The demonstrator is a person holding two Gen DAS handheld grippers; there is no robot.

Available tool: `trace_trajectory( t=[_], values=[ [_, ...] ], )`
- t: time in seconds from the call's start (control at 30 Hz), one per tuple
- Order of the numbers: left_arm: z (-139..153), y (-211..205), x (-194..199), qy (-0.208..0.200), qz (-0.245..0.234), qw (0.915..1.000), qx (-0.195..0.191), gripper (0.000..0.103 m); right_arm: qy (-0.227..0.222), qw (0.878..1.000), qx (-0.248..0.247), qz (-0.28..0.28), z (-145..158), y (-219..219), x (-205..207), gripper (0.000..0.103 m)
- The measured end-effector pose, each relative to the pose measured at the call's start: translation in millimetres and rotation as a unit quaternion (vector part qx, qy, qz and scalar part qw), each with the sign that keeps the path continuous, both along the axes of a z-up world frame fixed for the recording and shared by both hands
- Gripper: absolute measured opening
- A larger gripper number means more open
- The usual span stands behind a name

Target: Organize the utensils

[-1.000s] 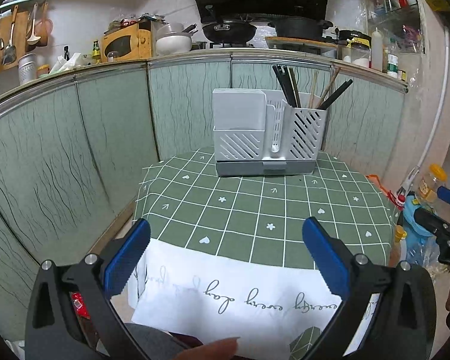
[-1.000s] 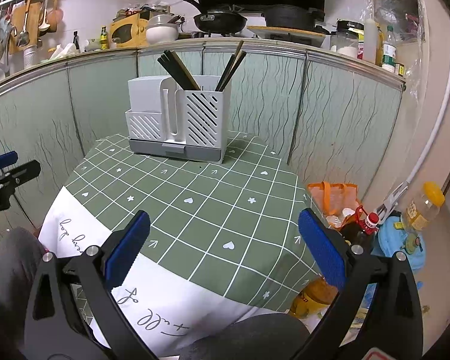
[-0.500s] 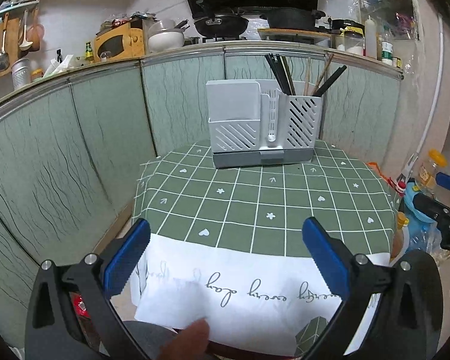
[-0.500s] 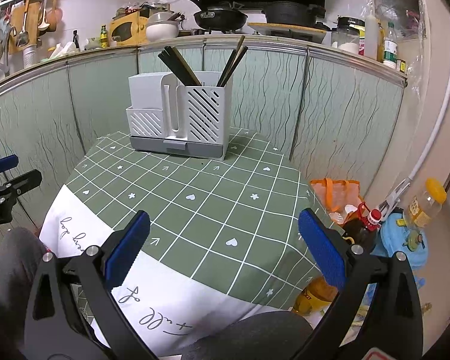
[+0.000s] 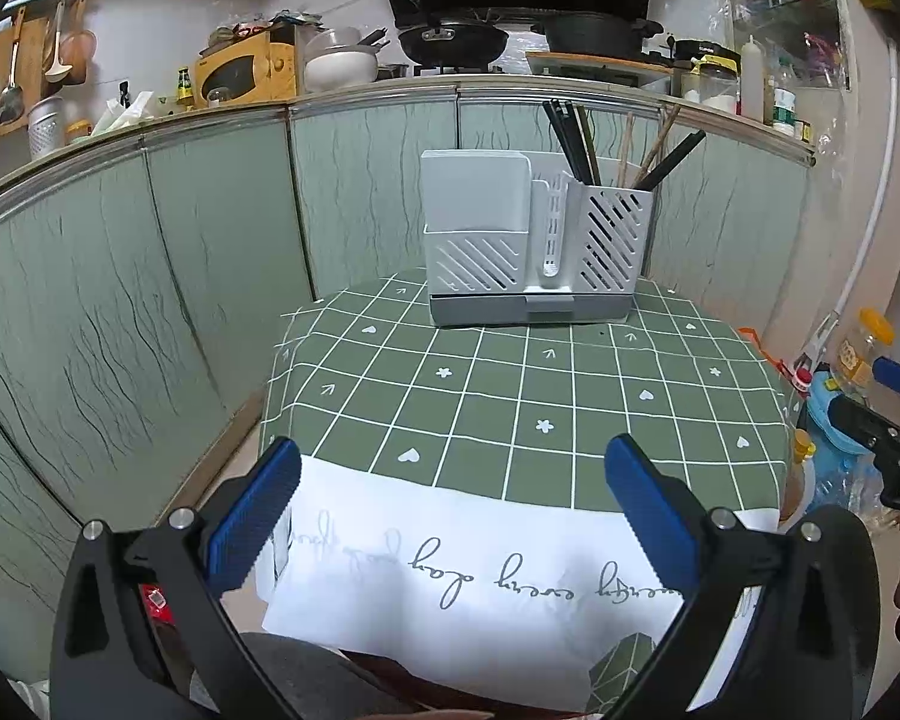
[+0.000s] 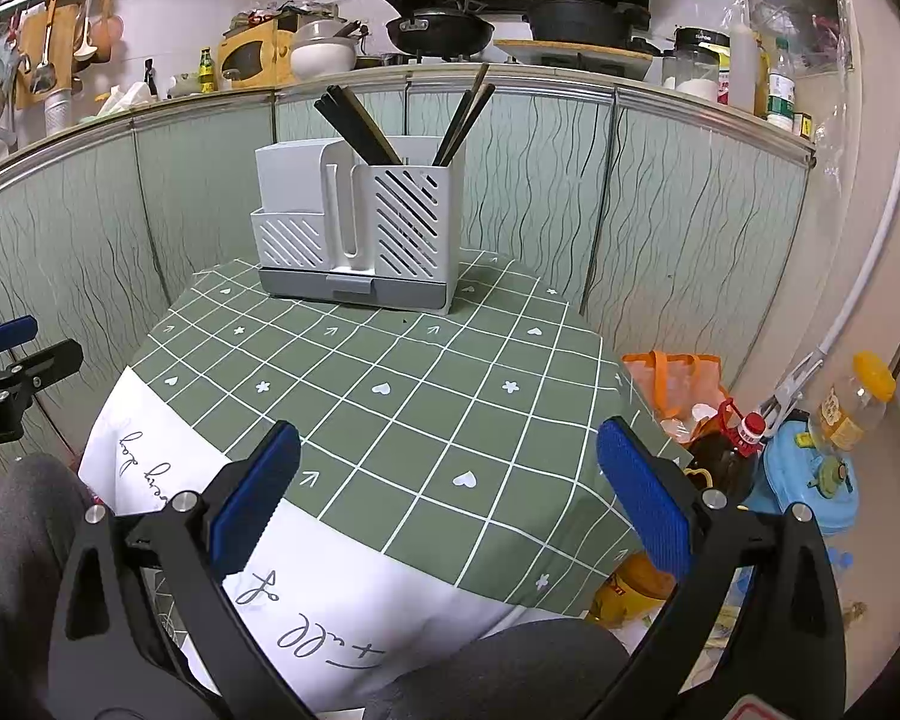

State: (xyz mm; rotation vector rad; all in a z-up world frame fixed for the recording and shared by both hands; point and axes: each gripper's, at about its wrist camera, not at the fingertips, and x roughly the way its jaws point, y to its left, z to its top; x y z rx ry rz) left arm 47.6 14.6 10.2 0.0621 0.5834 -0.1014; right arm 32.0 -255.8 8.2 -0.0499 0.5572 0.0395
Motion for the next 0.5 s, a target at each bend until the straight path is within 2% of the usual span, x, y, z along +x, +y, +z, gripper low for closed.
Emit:
trace_trajectory(
  t=[0.5],
  values=[
    [0.0, -3.8, -0.7, 0.0, -0.002, 1.0, 0.007, 0.099, 0.002, 1.0, 0.001, -0.001, -2.7, 0.0, 0.0, 0.095]
  ],
)
